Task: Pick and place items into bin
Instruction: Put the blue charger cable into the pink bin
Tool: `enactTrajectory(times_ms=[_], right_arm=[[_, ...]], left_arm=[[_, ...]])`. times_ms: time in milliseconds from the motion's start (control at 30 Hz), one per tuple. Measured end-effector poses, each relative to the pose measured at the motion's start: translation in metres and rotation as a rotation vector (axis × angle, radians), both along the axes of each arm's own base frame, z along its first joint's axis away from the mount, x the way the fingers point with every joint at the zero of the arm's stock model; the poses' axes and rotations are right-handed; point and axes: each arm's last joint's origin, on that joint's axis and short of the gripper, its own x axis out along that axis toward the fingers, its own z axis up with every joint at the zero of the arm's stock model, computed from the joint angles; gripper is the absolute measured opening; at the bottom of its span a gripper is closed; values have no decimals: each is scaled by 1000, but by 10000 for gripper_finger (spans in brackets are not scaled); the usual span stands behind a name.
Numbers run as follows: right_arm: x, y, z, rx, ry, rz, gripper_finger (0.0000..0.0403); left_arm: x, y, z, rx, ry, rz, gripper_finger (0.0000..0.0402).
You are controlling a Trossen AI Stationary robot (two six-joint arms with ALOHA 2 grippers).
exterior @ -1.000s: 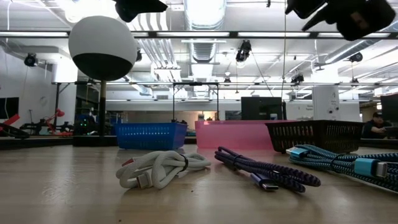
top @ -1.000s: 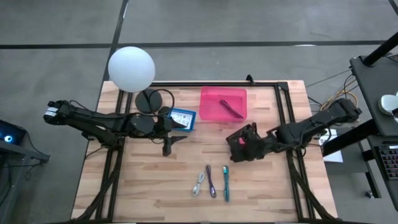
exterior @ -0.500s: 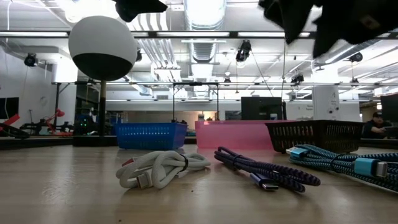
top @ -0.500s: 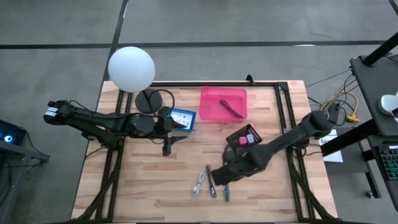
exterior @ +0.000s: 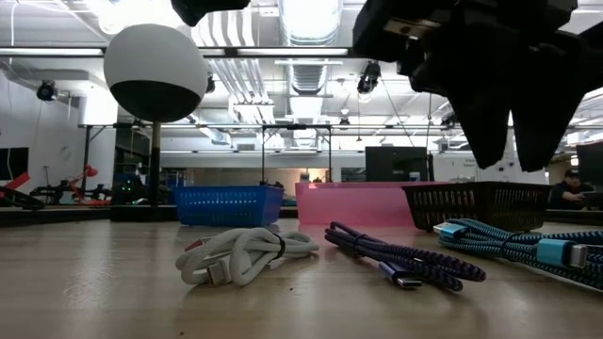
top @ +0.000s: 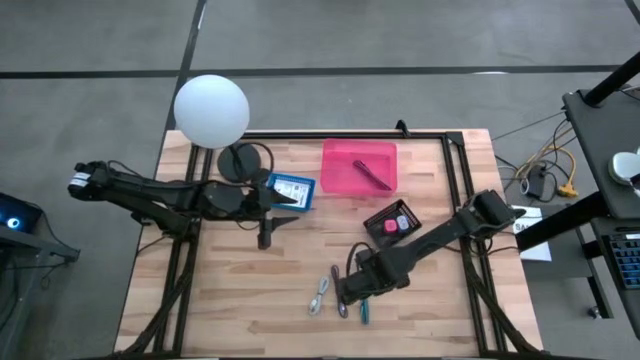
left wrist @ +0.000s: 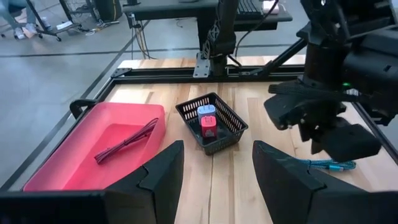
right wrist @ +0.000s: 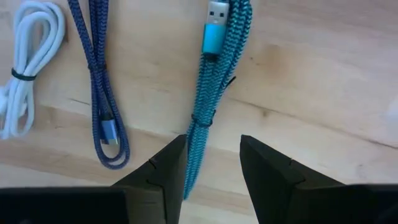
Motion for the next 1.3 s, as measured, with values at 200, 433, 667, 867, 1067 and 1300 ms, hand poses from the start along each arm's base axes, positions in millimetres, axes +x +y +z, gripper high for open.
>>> enactTrajectory(times_ms=[200,433,667,867,1067,1300], right_arm=[[2,-2,-7,-95,-29,-10,137],[5,-1,-18,-116,-16,14,137],[8,2,-34,-128,18,-8,137],[11,4,-45,-127,18,-4,137],[16,6,-57,-125,20,3,137],[16,6,-58,-111,21,52,121]], left_arm=[[-2,0,1,-1,-5,0,176],[-1,0,1,-1,-7,0,176],[-1,0,1,-1,-6,0,176],[-1,0,1,-1,-6,0,176],[-1,0,1,-1,-6,-1,176],[-1,0,1,-1,-6,-1,176]])
